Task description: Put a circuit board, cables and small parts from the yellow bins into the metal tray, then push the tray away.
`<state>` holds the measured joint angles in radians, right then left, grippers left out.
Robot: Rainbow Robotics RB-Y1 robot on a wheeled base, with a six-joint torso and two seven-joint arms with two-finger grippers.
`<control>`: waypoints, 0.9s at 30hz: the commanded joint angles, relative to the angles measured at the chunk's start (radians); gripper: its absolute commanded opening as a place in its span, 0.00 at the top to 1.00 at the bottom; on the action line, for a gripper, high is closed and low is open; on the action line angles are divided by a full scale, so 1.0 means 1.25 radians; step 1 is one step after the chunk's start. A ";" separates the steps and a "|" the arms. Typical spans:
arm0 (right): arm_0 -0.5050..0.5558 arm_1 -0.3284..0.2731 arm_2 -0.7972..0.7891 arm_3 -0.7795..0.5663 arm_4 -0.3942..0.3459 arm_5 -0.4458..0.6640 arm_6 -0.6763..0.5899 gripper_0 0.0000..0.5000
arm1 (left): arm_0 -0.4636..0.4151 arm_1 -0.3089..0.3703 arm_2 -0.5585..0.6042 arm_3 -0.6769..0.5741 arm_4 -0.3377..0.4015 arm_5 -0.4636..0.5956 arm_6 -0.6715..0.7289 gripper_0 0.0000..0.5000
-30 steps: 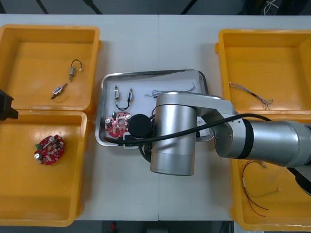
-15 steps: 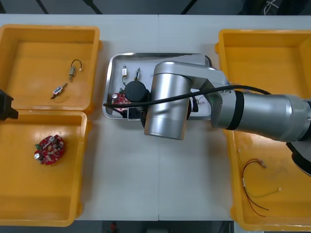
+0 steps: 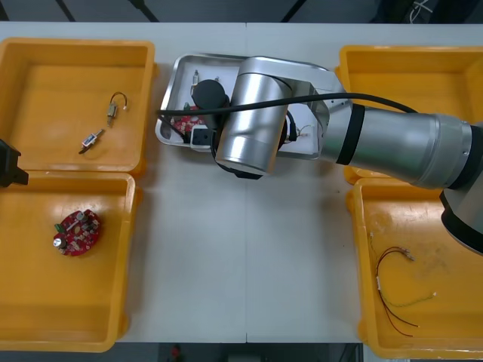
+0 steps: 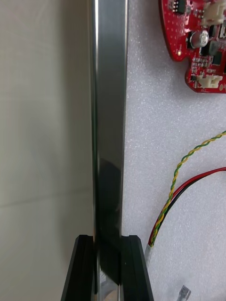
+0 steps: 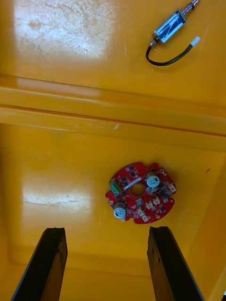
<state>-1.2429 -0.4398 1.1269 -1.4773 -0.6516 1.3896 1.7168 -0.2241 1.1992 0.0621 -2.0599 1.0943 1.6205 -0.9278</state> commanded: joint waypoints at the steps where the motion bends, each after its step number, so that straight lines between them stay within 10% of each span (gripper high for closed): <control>1: -0.060 0.020 0.007 0.052 -0.020 -0.076 0.108 1.00 | 0.007 0.038 0.015 0.000 0.003 -0.007 -0.041 0.00; 27: -0.104 0.022 0.007 0.266 -0.048 -0.291 0.242 1.00 | 0.007 0.038 0.015 0.000 0.003 -0.007 -0.041 0.00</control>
<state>-1.3110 -0.4290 1.1271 -1.1537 -0.7053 1.0563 1.9791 -0.2241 1.1992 0.0621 -2.0598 1.0943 1.6205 -0.9278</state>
